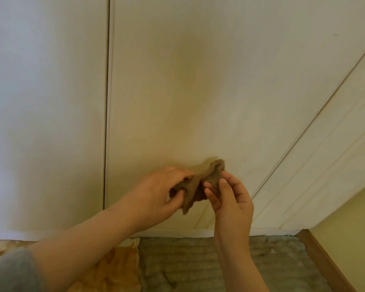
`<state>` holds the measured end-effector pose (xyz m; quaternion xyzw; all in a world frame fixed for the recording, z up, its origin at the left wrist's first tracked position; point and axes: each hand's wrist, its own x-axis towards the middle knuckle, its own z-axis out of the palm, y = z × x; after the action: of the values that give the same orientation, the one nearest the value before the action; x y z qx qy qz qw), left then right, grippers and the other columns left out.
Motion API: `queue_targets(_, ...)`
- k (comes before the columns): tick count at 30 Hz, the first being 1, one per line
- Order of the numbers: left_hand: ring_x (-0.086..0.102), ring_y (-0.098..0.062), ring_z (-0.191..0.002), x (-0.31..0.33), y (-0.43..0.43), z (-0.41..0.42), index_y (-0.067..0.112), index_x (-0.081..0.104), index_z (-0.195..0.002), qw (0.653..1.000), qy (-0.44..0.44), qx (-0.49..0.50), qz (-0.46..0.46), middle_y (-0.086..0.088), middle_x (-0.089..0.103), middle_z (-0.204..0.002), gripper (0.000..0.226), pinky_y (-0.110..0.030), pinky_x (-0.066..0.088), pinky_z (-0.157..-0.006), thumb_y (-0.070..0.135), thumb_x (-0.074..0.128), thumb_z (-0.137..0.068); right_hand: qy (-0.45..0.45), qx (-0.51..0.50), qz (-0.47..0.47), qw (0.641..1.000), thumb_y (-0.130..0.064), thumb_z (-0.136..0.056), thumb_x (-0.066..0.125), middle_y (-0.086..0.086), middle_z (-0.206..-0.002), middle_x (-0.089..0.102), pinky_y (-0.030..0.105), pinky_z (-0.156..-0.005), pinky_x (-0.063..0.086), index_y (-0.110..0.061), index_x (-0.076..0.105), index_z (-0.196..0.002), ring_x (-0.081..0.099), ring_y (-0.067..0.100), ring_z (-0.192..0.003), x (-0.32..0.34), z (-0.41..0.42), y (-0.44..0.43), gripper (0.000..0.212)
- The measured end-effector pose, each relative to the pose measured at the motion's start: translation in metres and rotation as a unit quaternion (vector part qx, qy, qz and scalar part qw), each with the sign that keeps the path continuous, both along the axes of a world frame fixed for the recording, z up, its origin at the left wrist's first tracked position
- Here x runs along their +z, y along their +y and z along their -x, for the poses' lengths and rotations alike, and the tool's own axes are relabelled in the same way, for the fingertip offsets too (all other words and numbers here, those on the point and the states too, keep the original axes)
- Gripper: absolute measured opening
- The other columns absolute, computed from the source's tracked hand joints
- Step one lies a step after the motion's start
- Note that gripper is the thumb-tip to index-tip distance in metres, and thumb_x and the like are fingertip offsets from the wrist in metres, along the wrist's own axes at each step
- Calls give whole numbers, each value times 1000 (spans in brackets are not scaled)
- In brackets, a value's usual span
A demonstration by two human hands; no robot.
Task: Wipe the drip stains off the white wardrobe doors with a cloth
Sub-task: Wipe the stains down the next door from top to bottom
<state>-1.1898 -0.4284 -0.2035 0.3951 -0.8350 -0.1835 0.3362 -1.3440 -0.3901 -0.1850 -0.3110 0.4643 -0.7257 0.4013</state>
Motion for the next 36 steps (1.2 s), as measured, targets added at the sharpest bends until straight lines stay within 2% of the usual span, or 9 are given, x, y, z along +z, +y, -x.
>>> queue_targets(5, 66, -6, -94, 5, 1, 7, 36, 61, -112, 955, 199, -1, -221, 9, 67, -108, 22, -24, 57, -84, 35, 40, -105, -52, 10, -8, 999, -3, -98, 50, 7, -82, 71, 19, -58, 56, -3, 66, -103, 67, 12, -65, 6, 4, 2, 16)
queue_targets(7, 66, -4, -92, 4, 0, 9, 41, 57, -116, 957, 165, 6, -240, 17, 64, -109, 30, -27, 58, -84, 59, 56, -92, -66, 20, -11, 998, -3, -98, 50, 8, -81, 70, 18, -57, 55, -3, 66, -102, 66, 12, -64, 8, 4, 2, 16)
queue_targets(9, 66, -4, -90, 6, 1, 9, 41, 51, -125, 964, 116, 32, -239, 19, 61, -109, 50, -25, 59, -80, 50, 74, -81, -71, 26, -11, 997, -2, -98, 49, 7, -78, 69, 18, -56, 55, -3, 65, -101, 65, 11, -62, 9, 4, 2, 16)
queue_targets(16, 49, 0, -117, 1, 0, 8, 38, 43, -140, 979, 5, 50, -195, 22, 50, -129, 69, -26, 45, -101, 55, 72, -80, -86, 74, -14, 993, -3, -98, 48, 5, -69, 68, 17, -57, 56, 3, 63, -111, 64, 11, -59, 11, 8, 4, 21)
queue_targets(26, 64, -8, -89, -1, -8, 3, 25, 73, -100, 972, 63, 20, -225, 8, 68, -94, 11, -33, 57, -84, 30, 68, -91, -44, 144, -51, 987, -3, -98, 43, 3, -63, 62, 17, -47, 49, -1, 63, -97, 56, 9, -52, 10, 13, 3, 20)
queue_targets(28, 65, -10, -85, -1, -10, 0, 21, 73, -91, 967, 85, 28, -239, 6, 68, -89, 8, -27, 57, -74, 27, 68, -91, 4, 125, -55, 991, -6, -98, 47, 1, -64, 60, 17, -46, 45, -5, 65, -92, 52, 8, -52, 5, 17, 1, 19)
queue_targets(30, 64, -9, -78, 2, -12, -3, 21, 70, -86, 964, 110, 28, -242, 7, 67, -82, 7, -19, 53, -65, 25, 68, -91, 173, 55, -67, 981, -19, -95, 59, -1, -72, 60, 19, -49, 45, -16, 66, -95, 50, 9, -57, -4, 26, -3, 8)
queue_targets(33, 63, -8, -73, 7, -12, -5, 24, 68, -85, 970, 101, 13, -219, 6, 67, -79, 7, -21, 54, -63, 21, 67, -92, 436, 34, -85, 895, -59, -75, 71, -13, -101, 60, 22, -71, 50, -37, 57, -120, 56, 4, -81, -17, 39, -9, 52)
queue_targets(36, 62, -8, -74, 11, -10, -4, 29, 68, -85, 979, 67, 0, -192, 5, 67, -80, 11, -26, 53, -67, 21, 66, -91, 367, 140, -71, 917, -66, -69, 72, -15, -120, 61, 25, -91, 52, -35, 56, -129, 59, 3, -109, -25, 38, -13, 69)
